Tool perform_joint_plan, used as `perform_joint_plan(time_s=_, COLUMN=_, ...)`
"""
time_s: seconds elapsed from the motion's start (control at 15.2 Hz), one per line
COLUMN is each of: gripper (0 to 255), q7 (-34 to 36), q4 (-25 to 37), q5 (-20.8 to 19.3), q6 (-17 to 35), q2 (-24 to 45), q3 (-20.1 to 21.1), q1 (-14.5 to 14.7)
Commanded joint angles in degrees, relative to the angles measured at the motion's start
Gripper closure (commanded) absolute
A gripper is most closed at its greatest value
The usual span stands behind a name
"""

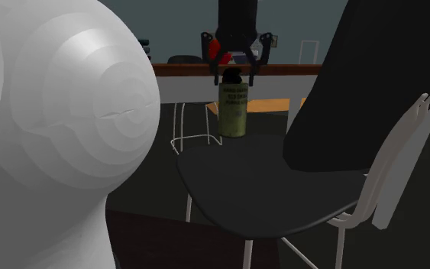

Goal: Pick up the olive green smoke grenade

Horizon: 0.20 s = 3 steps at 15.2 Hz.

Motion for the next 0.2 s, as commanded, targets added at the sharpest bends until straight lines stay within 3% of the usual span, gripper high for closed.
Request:
perform_joint_plan(time_s=0.0, gripper=255, q7=-0.01, q4=1.56, q5=0.15, q6=-1.63, q2=-0.08, q3=0.16, q1=0.08)
perform_joint_plan(time_s=0.13, gripper=255, q7=-0.01, q4=1.67, q5=0.16, q6=-1.76, q2=-0.10, q3=0.17, q1=0.08)
